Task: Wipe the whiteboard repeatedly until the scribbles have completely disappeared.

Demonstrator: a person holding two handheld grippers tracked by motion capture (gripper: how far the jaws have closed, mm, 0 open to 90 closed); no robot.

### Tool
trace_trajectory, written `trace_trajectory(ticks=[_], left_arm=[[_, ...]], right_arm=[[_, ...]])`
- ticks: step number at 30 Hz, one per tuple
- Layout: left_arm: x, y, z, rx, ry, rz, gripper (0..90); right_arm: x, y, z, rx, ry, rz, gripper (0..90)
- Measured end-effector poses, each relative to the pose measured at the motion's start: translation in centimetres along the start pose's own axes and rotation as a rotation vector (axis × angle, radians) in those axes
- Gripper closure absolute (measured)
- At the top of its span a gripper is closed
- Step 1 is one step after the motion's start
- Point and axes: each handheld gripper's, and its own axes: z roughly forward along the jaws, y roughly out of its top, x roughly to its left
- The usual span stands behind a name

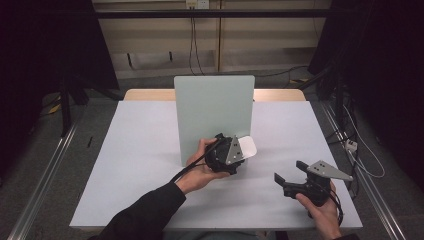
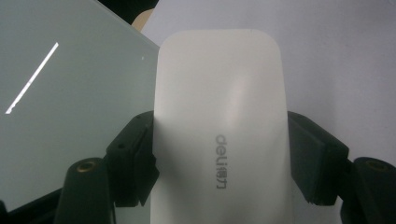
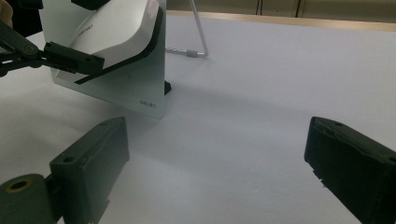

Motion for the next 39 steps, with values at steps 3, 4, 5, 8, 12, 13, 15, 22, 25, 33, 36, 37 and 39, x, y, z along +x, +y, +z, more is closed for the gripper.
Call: trace_trajectory(ticks=[3,4,5,8,12,13,15,22,25,33,36,37,39], left_arm=[[-1.1,-0.8,0.7,0.032,-0.04,0.008,31.1],[-1.5,-1.1,0.9,0.046,-0.055,0.012,31.1],[-1.9,-1.5,1.2,0.052,-0.07,0.011,31.1],[-2.3,-1.7,1.5,0.065,-0.084,0.009,31.1],[-1.7,-1.2,1.2,0.052,-0.074,0.013,31.1],[-1.4,-0.9,1.1,0.043,-0.065,0.006,31.1],[-1.1,-0.7,0.9,0.04,-0.054,0.005,31.1],[-0.9,-0.3,0.7,0.026,-0.026,0.008,31.1],[-1.7,-0.7,1.3,0.052,-0.055,0.026,31.1],[-1.7,-1.6,0.9,0.064,-0.076,0.017,31.1],[-0.5,-1.3,-0.1,0.032,-0.041,-0.004,31.1],[0.0,-1.3,-0.5,0.025,-0.03,-0.009,31.1],[1.0,-1.3,-1.4,0.001,-0.014,-0.035,31.1]], right_arm=[[0.0,0.0,0.0,0.0,0.002,0.0,6.4],[0.0,0.0,0.0,-0.001,0.002,-0.002,6.4],[0.0,0.0,0.0,-0.002,0.001,-0.002,6.4],[0.0,0.0,0.0,-0.002,0.001,0.004,6.4],[0.0,0.0,0.0,-0.001,0.002,0.0,6.4],[0.0,0.0,0.0,-0.002,0.002,0.001,6.4],[0.0,0.0,0.0,-0.001,0.002,0.002,6.4],[0.0,0.0,0.0,-0.005,0.003,0.001,6.4],[0.0,0.0,0.0,-0.003,0.004,0.001,6.4],[0.0,0.0,-0.1,-0.003,0.003,0.003,6.4],[0.0,0.0,0.0,-0.004,0.003,0.0,6.4],[0.0,0.0,0.0,-0.004,0.003,0.0,6.4],[0.0,0.0,-0.1,-0.004,0.003,0.0,6.4]])
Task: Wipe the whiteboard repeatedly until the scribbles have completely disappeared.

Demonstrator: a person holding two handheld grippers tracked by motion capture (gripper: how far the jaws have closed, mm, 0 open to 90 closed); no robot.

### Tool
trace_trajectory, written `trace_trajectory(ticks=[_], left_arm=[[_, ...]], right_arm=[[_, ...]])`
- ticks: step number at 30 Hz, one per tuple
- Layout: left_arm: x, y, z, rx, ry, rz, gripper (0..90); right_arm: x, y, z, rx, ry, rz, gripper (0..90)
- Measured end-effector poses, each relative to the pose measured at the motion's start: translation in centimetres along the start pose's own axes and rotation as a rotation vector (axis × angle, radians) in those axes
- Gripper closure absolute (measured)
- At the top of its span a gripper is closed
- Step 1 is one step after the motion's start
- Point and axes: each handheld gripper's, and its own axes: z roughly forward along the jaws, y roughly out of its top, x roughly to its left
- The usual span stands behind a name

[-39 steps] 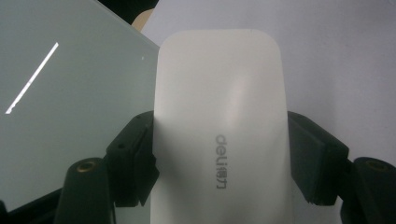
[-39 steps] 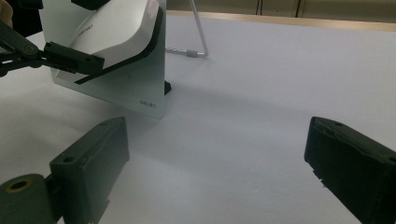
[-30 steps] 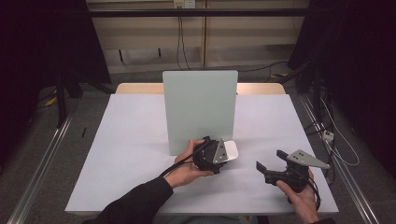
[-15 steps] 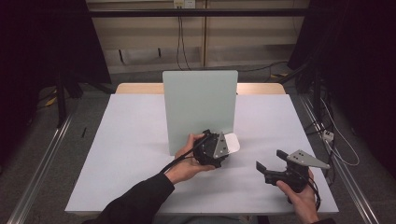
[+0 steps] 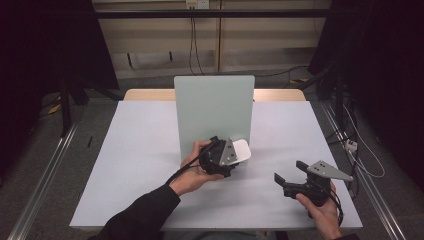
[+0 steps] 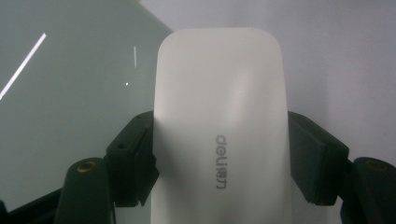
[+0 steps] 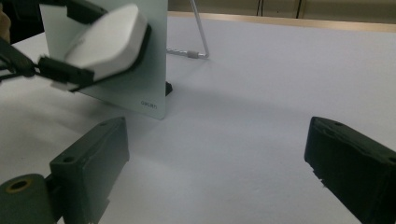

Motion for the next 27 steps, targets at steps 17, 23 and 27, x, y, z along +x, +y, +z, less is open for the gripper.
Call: trace_trajectory(ticks=[17,23,27], left_arm=[[-1.0,-1.7,0.1,0.06,-0.033,0.075,31.0],[-2.0,-2.0,1.4,0.163,-0.129,0.12,30.9],[-1.9,-1.9,1.4,0.166,-0.14,0.106,31.1]], right_arm=[[0.1,0.0,0.1,0.002,0.002,0.001,6.5],[0.0,0.0,0.0,0.0,0.0,0.002,6.5],[0.0,0.0,0.0,-0.002,0.002,0.001,6.4]])
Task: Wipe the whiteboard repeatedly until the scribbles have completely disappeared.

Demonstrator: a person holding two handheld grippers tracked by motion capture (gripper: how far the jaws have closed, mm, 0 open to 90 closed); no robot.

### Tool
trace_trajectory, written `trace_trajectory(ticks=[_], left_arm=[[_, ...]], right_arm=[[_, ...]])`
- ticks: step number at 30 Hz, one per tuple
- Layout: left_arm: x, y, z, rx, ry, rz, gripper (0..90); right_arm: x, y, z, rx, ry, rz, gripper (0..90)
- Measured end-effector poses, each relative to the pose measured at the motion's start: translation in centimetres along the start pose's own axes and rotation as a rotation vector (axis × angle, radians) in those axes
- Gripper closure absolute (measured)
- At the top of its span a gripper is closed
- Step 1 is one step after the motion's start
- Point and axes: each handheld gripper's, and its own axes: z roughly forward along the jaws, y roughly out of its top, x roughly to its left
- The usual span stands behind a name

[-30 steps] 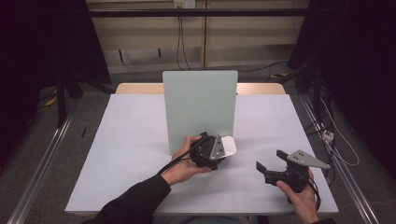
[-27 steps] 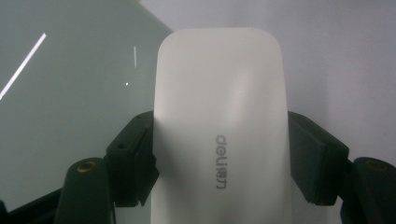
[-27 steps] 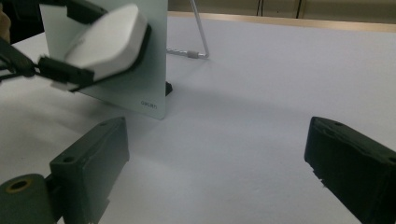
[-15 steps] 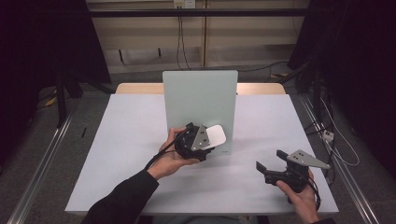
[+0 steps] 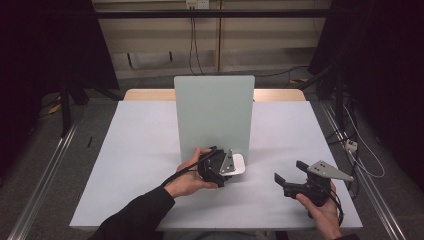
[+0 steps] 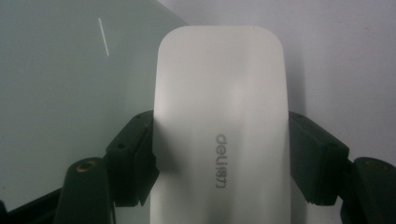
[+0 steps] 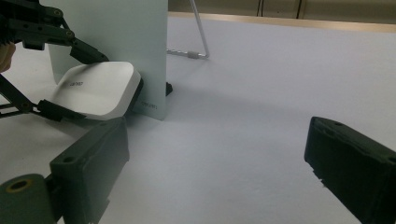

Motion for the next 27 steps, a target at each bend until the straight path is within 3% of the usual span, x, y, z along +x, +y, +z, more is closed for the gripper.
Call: trace_trajectory(ticks=[3,4,5,6,9,12,14,18,22,27], left_arm=[[0.3,-0.2,-0.5,0.0,0.011,-0.018,31.1],[0.6,-0.2,-1.1,-0.022,0.04,-0.028,31.1],[0.6,-0.2,-1.1,-0.022,0.04,-0.028,31.1],[1.0,-0.2,-1.8,-0.058,0.077,-0.053,31.1],[1.7,-0.3,-2.5,-0.066,0.084,-0.061,31.0],[1.9,-0.4,-3.1,-0.056,0.106,-0.04,31.1],[1.8,-0.8,-2.9,-0.083,0.1,-0.052,31.0],[1.6,-1.4,-2.8,-0.066,0.08,-0.037,31.0],[0.9,-2.9,-2.7,-0.057,0.058,-0.047,31.0],[1.0,-3.7,-3.3,-0.062,0.074,-0.057,31.1]], right_arm=[[0.0,0.0,0.0,0.001,-0.001,-0.001,6.5],[0.0,0.0,0.0,0.002,-0.001,-0.001,6.5],[0.0,0.0,0.0,0.001,-0.002,0.001,6.5],[0.0,0.0,0.0,0.001,-0.001,0.0,6.4],[0.0,0.0,0.0,0.002,-0.002,0.0,6.5],[0.0,0.0,0.0,0.003,-0.001,0.0,6.5],[0.1,0.0,0.0,0.002,-0.002,0.0,6.5],[0.0,0.0,0.0,0.002,-0.002,-0.001,6.5],[0.0,0.0,0.0,0.001,-0.001,-0.001,6.5],[0.1,0.0,0.1,0.004,-0.003,0.001,6.5]])
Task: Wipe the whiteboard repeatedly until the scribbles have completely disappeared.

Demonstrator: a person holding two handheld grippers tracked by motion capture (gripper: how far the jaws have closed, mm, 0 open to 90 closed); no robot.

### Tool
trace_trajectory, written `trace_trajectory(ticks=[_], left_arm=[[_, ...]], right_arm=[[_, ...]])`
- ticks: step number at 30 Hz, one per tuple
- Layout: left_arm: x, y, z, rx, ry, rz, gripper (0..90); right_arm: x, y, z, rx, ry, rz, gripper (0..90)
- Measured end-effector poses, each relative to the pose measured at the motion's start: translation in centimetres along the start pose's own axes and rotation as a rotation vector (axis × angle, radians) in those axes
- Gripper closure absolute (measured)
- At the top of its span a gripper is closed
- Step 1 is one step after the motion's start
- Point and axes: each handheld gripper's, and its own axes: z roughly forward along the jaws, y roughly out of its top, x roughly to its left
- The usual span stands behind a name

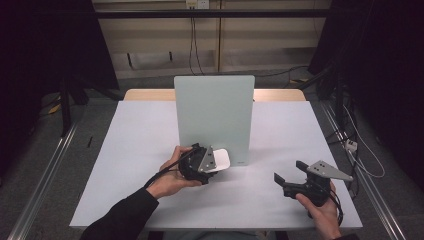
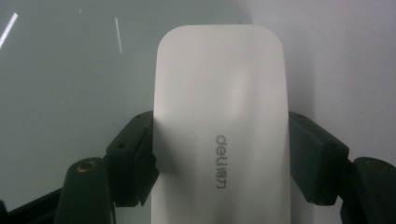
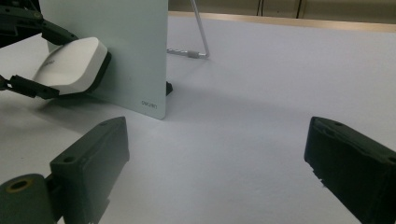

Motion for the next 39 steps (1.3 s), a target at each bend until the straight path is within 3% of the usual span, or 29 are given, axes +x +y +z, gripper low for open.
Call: trace_trajectory(ticks=[7,10,13,17,20,23,30,35,39], left_arm=[[1.0,-0.1,-1.1,-0.039,0.038,-0.02,31.0],[0.7,0.1,-0.9,-0.039,0.051,-0.01,31.0],[0.2,0.8,0.1,-0.065,0.042,0.001,31.0],[-0.2,1.6,0.9,-0.054,0.031,0.033,31.0],[-0.6,2.6,1.9,-0.063,0.015,0.044,31.0],[-1.0,4.1,3.1,-0.069,0.005,0.081,31.1],[-1.6,6.3,4.8,-0.1,-0.015,0.103,31.1],[-2.2,7.2,5.8,-0.103,-0.029,0.128,31.1],[-2.5,6.9,6.1,-0.092,-0.037,0.127,31.1]], right_arm=[[0.0,0.0,0.0,-0.001,0.001,0.001,6.5],[0.0,0.0,0.0,0.0,0.001,0.002,6.5],[0.0,0.0,0.1,0.001,0.003,0.001,6.5],[0.0,0.0,0.1,0.0,0.002,0.001,6.5],[0.0,0.0,0.1,0.0,0.004,0.002,6.5],[0.0,0.0,0.0,-0.001,0.006,0.002,6.5],[-0.1,0.0,0.0,-0.002,0.007,0.003,6.5],[-0.1,0.0,-0.1,-0.004,0.007,0.001,6.5],[-0.1,0.0,-0.1,-0.004,0.007,0.003,6.5]])
